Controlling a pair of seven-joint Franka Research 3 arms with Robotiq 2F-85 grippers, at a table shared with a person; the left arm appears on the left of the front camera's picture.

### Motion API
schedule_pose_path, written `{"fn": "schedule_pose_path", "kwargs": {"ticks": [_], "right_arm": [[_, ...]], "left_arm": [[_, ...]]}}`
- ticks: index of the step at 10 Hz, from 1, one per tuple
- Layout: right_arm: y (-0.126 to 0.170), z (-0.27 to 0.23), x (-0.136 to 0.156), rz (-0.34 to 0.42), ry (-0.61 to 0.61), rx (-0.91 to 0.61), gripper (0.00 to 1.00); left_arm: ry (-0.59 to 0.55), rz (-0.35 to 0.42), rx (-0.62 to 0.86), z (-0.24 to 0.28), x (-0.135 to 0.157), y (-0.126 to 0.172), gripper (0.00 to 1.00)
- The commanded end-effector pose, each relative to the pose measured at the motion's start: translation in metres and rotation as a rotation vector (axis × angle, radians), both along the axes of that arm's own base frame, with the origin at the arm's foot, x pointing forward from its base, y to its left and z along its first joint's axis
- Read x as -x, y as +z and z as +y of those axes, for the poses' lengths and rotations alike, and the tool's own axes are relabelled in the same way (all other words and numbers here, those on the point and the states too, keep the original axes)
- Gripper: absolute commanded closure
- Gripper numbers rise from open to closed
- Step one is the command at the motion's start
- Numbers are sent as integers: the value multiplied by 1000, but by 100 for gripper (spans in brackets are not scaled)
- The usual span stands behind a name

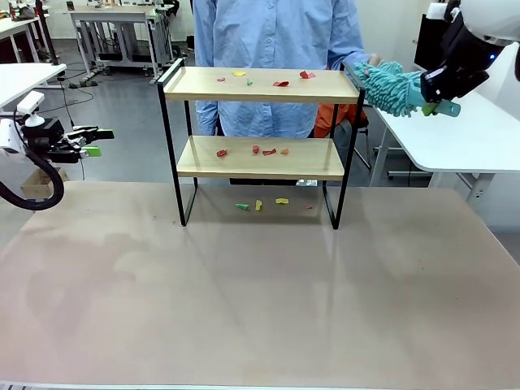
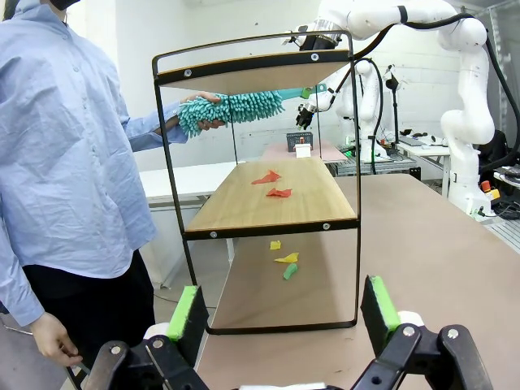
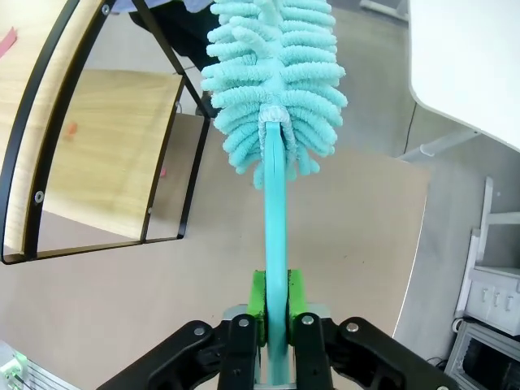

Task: Clean the shelf.
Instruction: Pick up the Duster handed by the human, then clean the specific section of the Shelf indicated by the human with the Duster.

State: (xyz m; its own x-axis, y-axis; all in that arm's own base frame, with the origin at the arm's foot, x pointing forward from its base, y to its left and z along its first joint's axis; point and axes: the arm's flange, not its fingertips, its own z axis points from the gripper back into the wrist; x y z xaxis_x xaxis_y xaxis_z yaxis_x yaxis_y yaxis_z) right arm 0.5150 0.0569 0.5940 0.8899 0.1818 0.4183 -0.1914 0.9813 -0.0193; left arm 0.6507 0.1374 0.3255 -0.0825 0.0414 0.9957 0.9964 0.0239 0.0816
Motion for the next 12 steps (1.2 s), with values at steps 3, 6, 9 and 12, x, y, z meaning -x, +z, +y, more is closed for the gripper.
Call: {"fn": "schedule_pose_path", "kwargs": {"ticks": [3, 6, 9, 12], "right_arm": [[-4, 8, -4, 71, -35, 82, 100], [0, 0, 0, 0, -29, -2, 100], [0, 0, 0, 0, -29, -2, 100], [0, 0, 0, 0, -29, -2, 100]], "left_arm": [[5, -16, 0, -2, 0, 2, 0], [5, -16, 0, -2, 0, 2, 0], [5, -16, 0, -2, 0, 2, 0], [5, -16, 0, -2, 0, 2, 0]]}}
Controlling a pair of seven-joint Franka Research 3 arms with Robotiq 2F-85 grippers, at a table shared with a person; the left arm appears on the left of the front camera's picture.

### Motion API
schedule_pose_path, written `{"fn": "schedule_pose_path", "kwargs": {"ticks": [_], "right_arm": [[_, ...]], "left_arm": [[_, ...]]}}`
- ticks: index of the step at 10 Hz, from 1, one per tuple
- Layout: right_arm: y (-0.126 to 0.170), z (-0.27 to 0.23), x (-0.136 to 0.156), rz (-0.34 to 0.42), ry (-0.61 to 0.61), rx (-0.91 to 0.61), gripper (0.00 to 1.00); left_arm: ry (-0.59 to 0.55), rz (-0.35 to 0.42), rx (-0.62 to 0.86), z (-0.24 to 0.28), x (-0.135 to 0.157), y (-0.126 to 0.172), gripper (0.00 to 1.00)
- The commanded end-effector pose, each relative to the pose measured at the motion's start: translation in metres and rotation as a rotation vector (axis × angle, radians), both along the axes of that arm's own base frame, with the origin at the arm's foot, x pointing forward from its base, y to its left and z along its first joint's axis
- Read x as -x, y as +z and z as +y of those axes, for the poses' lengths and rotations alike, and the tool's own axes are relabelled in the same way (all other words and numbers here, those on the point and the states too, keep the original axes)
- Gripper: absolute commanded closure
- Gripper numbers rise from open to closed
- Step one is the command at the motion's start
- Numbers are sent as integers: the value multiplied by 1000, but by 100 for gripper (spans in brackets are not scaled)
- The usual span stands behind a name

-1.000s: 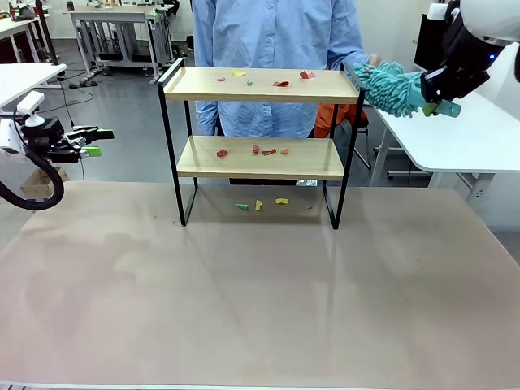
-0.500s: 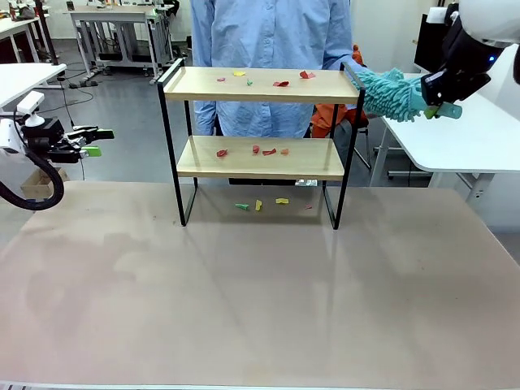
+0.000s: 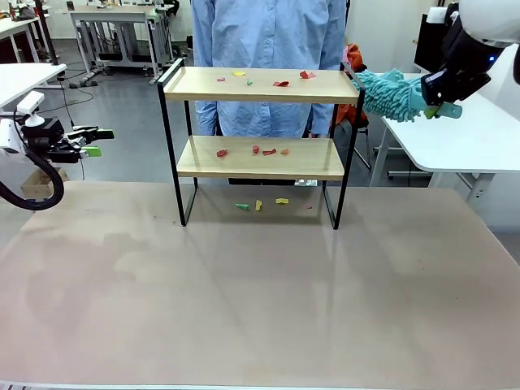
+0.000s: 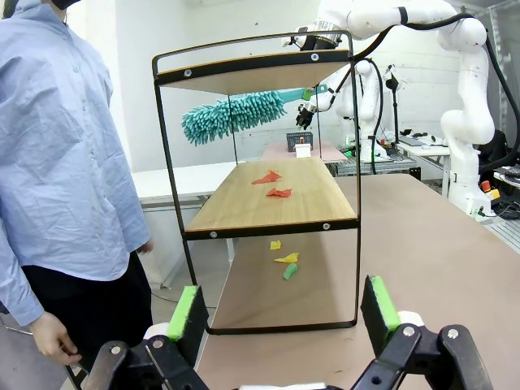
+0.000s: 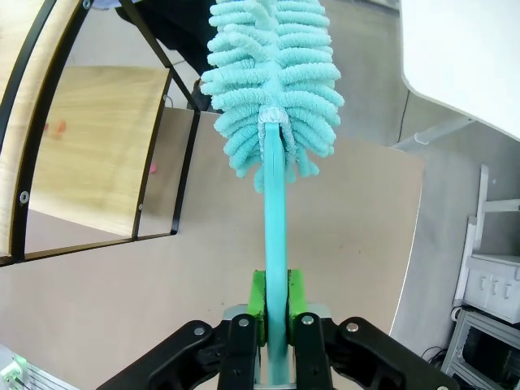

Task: Clean the shelf.
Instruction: Clean the specific section of the Shelf indicated by the human with the Duster.

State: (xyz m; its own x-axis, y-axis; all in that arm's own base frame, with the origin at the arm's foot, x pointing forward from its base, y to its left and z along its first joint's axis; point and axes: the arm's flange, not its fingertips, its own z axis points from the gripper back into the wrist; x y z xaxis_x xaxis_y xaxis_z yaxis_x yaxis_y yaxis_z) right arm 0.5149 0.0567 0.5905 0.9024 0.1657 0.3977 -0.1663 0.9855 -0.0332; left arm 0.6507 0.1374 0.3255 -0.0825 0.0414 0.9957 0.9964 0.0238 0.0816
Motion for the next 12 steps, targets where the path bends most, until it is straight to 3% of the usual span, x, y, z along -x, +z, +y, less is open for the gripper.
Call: {"fn": "schedule_pose_path", "kwargs": {"ticks": [1, 2, 4, 7, 11, 12], "right_arm": [[4, 0, 0, -20, -3, -19, 100], [0, 0, 0, 0, 0, 0, 87], [9, -33, 25, 88, 114, -33, 87], [14, -82, 73, 223, 265, 58, 87], [18, -94, 125, 373, 471, 236, 87], [14, -89, 138, 422, 587, 292, 87]], "left_arm": [[5, -16, 0, -2, 0, 2, 0], [5, -16, 0, -2, 0, 2, 0], [5, -16, 0, -2, 0, 2, 0], [5, -16, 0, -2, 0, 2, 0], [5, -16, 0, -2, 0, 2, 0], [5, -16, 0, -2, 0, 2, 0]]}}
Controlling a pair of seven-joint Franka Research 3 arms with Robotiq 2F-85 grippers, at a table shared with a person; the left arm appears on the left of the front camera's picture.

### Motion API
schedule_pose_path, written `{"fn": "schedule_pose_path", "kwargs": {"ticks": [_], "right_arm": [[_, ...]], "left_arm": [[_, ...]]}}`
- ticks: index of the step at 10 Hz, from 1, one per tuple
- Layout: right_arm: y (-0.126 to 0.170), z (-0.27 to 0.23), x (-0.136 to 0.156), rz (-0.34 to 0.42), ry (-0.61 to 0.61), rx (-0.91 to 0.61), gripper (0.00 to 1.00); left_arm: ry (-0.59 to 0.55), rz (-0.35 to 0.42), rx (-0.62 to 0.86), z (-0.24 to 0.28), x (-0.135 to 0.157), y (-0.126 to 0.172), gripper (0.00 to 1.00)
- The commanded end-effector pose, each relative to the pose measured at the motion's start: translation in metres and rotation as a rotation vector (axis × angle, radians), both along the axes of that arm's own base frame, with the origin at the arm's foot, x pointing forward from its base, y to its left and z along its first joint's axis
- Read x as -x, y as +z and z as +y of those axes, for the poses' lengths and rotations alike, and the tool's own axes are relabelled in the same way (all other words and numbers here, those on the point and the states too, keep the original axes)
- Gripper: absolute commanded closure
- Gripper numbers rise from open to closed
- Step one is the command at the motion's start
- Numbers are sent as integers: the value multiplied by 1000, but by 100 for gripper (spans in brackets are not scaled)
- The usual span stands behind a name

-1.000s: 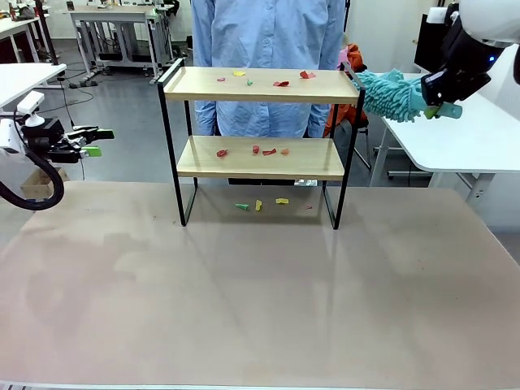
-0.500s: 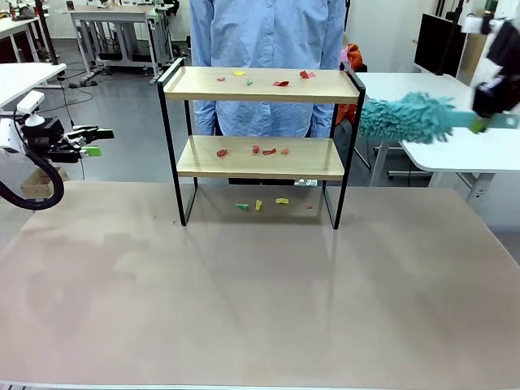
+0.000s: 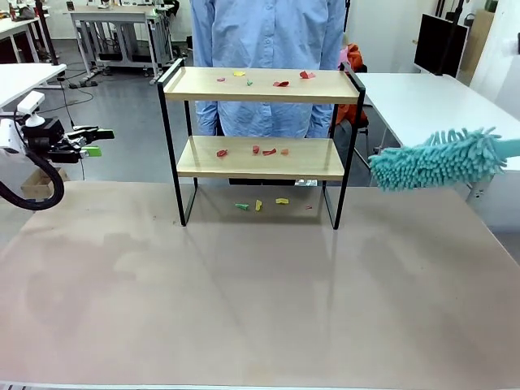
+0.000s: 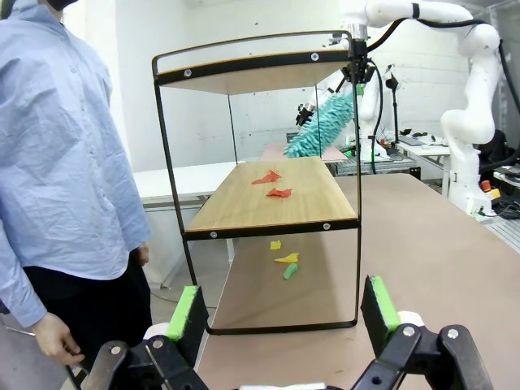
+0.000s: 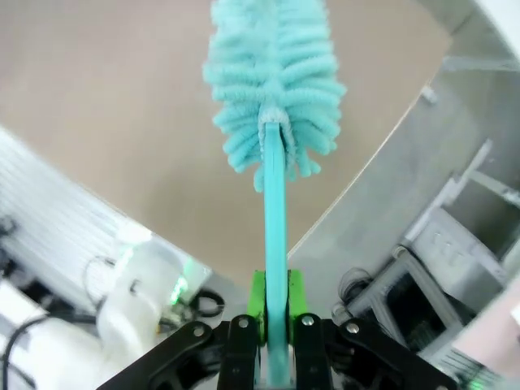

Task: Clean the shelf.
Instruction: Clean the specific section of the Shelf indicated by the human with the Duster.

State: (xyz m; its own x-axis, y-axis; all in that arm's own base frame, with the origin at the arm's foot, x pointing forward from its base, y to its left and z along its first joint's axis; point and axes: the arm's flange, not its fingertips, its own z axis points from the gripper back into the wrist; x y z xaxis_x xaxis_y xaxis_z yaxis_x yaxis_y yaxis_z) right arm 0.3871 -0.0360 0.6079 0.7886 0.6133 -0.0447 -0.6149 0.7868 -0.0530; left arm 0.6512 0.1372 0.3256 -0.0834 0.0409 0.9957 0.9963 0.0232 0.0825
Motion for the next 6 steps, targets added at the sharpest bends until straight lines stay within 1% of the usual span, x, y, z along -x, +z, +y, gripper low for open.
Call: {"fn": "schedule_pose_path", "kwargs": {"ticks": [1, 3, 4, 6], "right_arm": [[-7, 10, 21, 57, 225, 82, 87], [-15, 34, 41, 170, 419, 46, 87], [-23, 49, 50, 201, 505, 40, 87], [-35, 78, 56, 230, 619, -2, 87]], "left_arm": [[5, -15, 1, -1, 1, 1, 0], [5, -15, 1, -1, 1, 1, 0], [5, -15, 1, -1, 1, 1, 0], [5, -15, 1, -1, 1, 1, 0]]}}
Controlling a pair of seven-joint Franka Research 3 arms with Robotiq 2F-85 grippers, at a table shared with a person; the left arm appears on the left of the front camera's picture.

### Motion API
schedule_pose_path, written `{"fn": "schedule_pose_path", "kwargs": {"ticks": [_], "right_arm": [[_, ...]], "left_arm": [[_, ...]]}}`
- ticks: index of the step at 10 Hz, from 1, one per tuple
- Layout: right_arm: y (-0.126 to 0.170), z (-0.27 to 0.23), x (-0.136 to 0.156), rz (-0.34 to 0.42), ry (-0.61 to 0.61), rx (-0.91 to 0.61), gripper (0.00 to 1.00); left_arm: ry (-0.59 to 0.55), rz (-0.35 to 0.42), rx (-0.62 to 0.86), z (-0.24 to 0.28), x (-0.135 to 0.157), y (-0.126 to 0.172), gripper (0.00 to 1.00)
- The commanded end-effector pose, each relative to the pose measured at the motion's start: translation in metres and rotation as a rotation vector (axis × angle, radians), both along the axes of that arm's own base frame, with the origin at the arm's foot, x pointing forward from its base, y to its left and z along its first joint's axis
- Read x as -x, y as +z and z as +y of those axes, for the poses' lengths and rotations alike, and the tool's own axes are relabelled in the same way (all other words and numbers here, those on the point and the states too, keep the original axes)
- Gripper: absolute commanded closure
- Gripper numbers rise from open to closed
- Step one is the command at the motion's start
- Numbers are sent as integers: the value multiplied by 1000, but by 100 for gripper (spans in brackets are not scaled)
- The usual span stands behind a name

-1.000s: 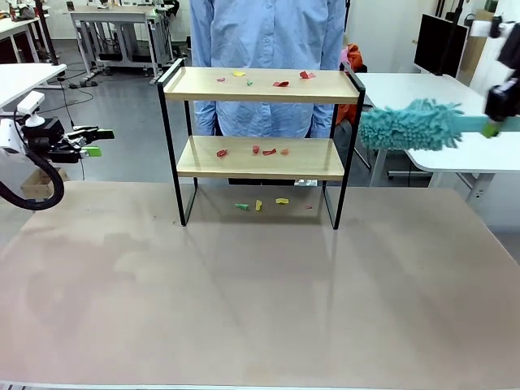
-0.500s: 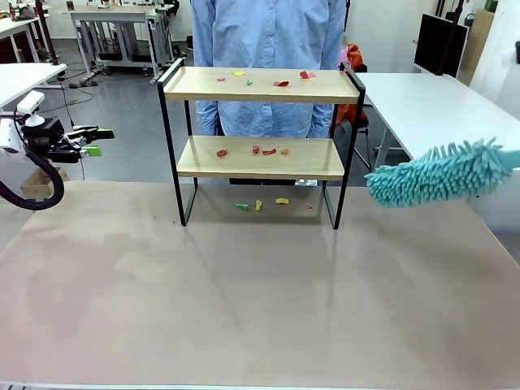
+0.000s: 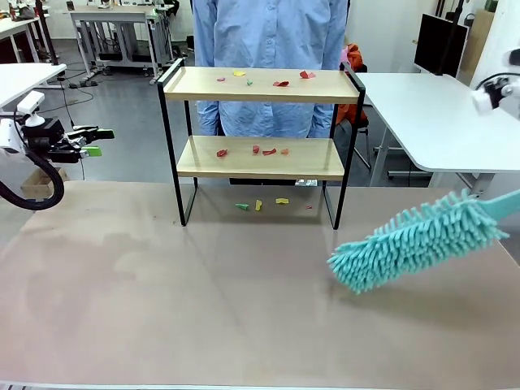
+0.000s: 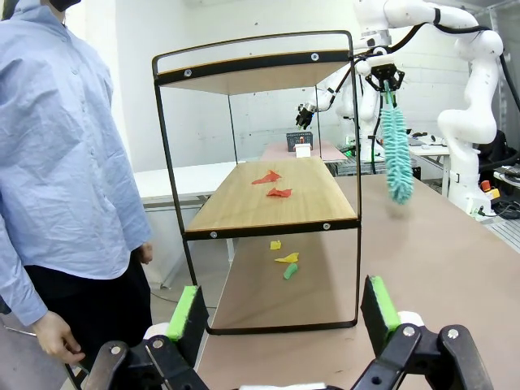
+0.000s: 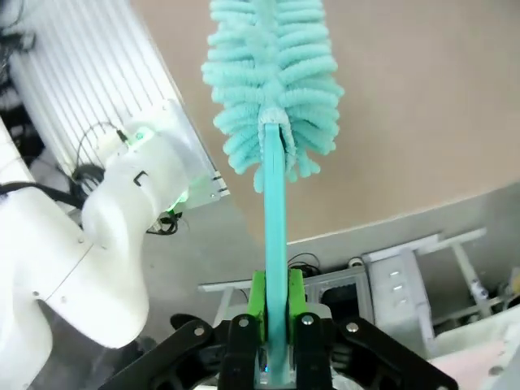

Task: Clean the shelf.
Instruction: Clean the specific section of the Shelf indicated by the human with the Duster.

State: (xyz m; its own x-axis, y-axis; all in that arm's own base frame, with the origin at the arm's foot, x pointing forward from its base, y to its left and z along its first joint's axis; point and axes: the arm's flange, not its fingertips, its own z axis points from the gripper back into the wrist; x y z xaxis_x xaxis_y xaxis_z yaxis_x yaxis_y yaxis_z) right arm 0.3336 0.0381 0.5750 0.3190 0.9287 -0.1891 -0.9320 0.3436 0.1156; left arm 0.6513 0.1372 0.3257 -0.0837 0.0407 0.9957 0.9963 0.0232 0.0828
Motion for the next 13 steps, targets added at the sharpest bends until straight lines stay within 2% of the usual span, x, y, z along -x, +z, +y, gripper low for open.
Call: {"fn": "schedule_pose_path", "kwargs": {"ticks": [1, 3, 5, 6, 13], "right_arm": [[-11, 21, 3, 23, 111, -38, 87], [-27, 44, 2, 52, 149, -57, 87], [-29, 50, -4, 62, 146, -84, 87], [-27, 52, 5, 57, 127, -33, 87], [-27, 52, 5, 57, 127, -33, 87]], "left_arm": [[6, -15, 1, -1, 1, 1, 0], [6, -15, 1, -1, 1, 1, 0], [6, -15, 1, -1, 1, 1, 0], [6, -15, 1, -1, 1, 1, 0], [6, -15, 1, -1, 1, 1, 0]]}}
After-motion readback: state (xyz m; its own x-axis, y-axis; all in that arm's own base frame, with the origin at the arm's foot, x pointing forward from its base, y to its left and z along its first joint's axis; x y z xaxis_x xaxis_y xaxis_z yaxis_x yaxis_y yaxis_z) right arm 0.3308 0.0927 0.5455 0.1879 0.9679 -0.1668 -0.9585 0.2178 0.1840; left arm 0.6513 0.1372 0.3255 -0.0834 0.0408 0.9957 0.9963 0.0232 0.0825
